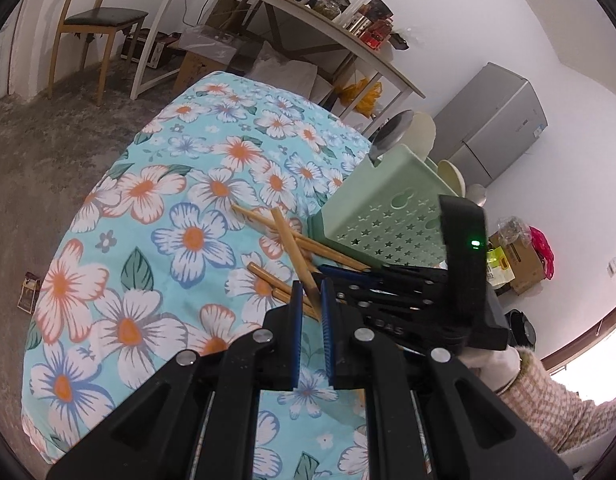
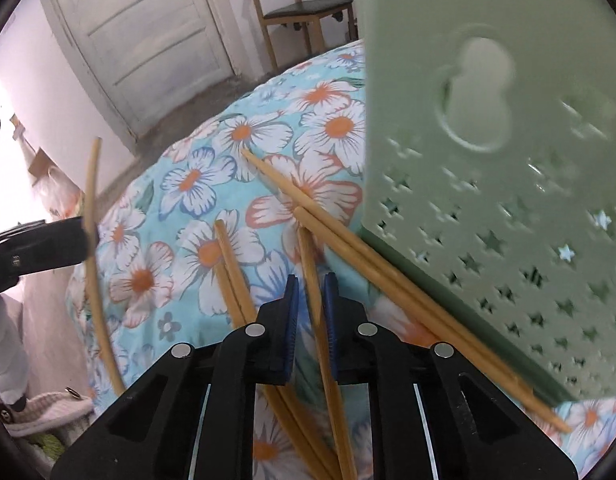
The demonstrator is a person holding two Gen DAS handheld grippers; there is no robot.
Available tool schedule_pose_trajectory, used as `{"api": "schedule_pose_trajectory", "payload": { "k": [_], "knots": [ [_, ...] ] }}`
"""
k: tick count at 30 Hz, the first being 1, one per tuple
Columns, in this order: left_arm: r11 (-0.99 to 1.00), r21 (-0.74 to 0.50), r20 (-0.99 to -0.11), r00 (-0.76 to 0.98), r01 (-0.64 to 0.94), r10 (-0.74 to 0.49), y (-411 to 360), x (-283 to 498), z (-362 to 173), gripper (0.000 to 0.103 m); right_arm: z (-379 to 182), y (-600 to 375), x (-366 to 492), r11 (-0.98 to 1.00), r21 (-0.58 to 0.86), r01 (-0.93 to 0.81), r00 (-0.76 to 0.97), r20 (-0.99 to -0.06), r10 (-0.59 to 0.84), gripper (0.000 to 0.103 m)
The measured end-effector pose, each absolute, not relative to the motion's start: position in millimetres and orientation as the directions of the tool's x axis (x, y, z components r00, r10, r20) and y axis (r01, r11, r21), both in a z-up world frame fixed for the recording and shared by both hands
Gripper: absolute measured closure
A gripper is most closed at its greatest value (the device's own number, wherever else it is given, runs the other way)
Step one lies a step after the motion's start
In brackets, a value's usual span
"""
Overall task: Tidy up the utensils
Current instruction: 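Close the right tool on a chopstick while the left tool holds its chopstick, then lift both held chopsticks and carry them above the basket with both tools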
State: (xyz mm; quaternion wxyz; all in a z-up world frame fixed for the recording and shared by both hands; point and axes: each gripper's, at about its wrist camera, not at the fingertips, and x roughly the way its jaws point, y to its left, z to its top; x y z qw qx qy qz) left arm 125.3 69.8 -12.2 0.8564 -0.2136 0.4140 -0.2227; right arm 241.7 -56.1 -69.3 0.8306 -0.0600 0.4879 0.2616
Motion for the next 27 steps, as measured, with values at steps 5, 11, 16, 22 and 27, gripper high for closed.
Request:
{"api": "schedule_pose_trajectory", "payload": {
  "k": [5, 11, 16, 22, 27],
  "knots": [
    [0.814, -0.539, -0.612, 0.562, 0.218, -0.556, 67.9, 123.4, -8.4, 0.095, -66.2, -52.5, 243.9, 0.857, 0.148, -0.494, 0.399, -0.837, 0.375, 0.098],
    [0.812, -0.531, -0.600, 0.570, 0.241, -0.561, 63.5, 120.5, -1.2, 0.095, -38.0, -66.9, 227.6, 0.865, 0.159, -0.475, 0.459, -0.795, 0.398, 0.098],
    [0.814, -0.512, -0.585, 0.584, 0.273, -0.563, 57.1, 115.9, 11.1, 0.095, -1.1, -98.6, 202.9, 0.884, 0.200, -0.423, 0.548, -0.720, 0.425, 0.098],
    [0.819, -0.475, -0.549, 0.619, 0.323, -0.562, 49.1, 113.5, 37.2, 0.097, 31.5, -147.8, 167.3, 0.899, 0.265, -0.348, 0.648, -0.626, 0.435, 0.098],
    [0.810, -0.429, -0.471, 0.667, 0.400, -0.578, 38.9, 116.0, 80.0, 0.098, 43.4, -182.6, 139.5, 0.905, 0.316, -0.284, 0.702, -0.574, 0.421, 0.098]
  ]
}}
